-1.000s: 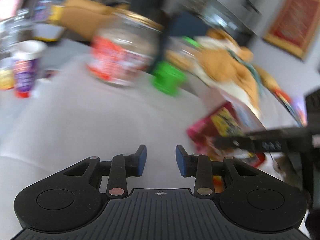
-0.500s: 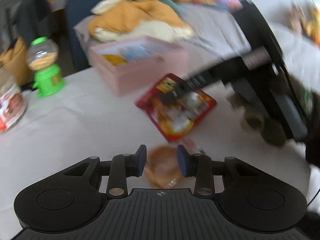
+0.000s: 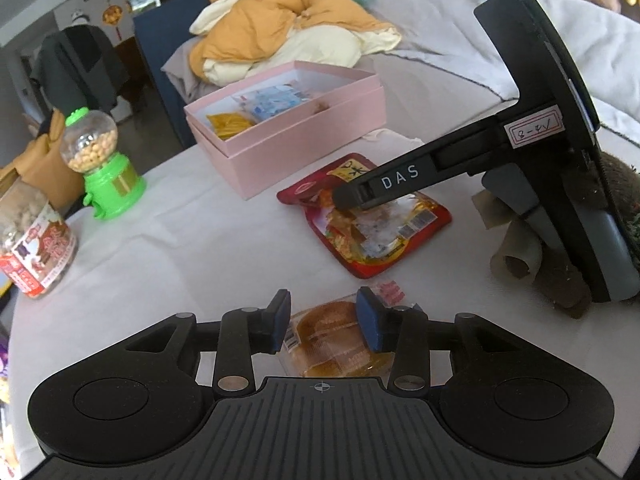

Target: Organize snacks

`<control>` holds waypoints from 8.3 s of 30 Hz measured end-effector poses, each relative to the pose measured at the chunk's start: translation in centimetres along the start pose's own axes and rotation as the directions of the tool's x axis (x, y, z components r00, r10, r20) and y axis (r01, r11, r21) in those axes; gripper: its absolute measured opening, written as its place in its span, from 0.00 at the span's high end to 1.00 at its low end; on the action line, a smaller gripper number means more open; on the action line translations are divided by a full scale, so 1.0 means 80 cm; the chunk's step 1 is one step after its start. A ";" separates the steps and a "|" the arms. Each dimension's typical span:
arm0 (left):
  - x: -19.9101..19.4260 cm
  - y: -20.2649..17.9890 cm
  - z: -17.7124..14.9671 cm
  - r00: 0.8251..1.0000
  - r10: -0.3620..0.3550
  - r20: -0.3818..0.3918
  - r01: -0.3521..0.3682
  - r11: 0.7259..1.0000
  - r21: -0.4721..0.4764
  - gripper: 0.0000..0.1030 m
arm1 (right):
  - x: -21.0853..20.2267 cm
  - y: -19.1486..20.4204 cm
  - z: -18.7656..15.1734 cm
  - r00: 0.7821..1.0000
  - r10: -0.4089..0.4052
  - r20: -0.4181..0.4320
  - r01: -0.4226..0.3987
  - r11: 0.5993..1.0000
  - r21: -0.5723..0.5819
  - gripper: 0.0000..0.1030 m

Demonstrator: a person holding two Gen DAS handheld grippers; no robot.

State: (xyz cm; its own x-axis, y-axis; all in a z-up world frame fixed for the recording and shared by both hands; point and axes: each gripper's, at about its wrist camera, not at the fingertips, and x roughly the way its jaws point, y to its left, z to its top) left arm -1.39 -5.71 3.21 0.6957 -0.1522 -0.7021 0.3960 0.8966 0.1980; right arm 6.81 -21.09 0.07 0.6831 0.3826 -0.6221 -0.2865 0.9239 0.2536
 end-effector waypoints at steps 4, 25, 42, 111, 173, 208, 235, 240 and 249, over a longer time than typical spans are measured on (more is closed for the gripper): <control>0.003 0.011 0.002 0.998 0.063 -0.009 -0.063 0.998 0.004 0.57 | -0.002 -0.004 0.000 1.000 0.022 0.000 -0.022 0.999 0.025 0.33; 0.008 0.022 0.006 0.998 -0.040 -0.049 0.044 0.996 0.077 0.56 | -0.003 -0.017 -0.001 0.997 0.077 0.011 -0.078 0.992 0.097 0.32; 0.061 0.087 0.026 0.983 0.180 -0.039 -0.184 0.964 -0.194 0.48 | -0.005 -0.056 -0.005 0.975 0.213 0.067 -0.223 0.931 0.288 0.29; 0.046 0.129 -0.043 0.990 0.098 0.101 -0.045 0.903 -0.428 0.41 | 0.024 0.050 0.031 0.977 -0.127 -0.169 0.114 0.990 -0.084 0.46; 0.050 0.149 0.172 0.913 -0.041 0.407 0.244 0.854 -0.460 0.40 | -0.117 0.021 0.044 0.999 -0.006 -0.047 -0.002 0.983 -0.182 0.85; 0.050 0.083 0.011 0.939 -0.248 0.237 0.326 0.863 -0.385 0.45 | -0.077 -0.128 -0.025 0.985 -0.155 -0.079 0.152 0.988 -0.039 0.21; 0.058 0.076 0.019 0.961 -0.222 0.165 0.271 0.878 -0.394 0.45 | 0.016 -0.163 -0.025 0.949 -0.258 -0.182 0.219 0.953 -0.210 0.48; 0.057 0.082 0.013 0.972 -0.174 0.154 0.224 0.883 -0.413 0.45 | -0.009 -0.206 -0.023 0.918 -0.366 -0.151 0.341 0.925 -0.168 0.47; 0.065 0.089 0.007 0.988 -0.095 0.125 0.142 0.882 -0.449 0.45 | -0.027 -0.247 -0.033 0.954 -0.254 -0.157 0.266 0.962 0.060 0.23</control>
State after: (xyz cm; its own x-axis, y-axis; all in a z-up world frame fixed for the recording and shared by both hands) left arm 5.35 -0.35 1.35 0.7241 -0.2879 -0.6268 0.1789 0.9560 -0.2325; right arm 9.22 -40.19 -5.53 0.6196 0.1294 -0.7742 -0.0534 0.9910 0.1229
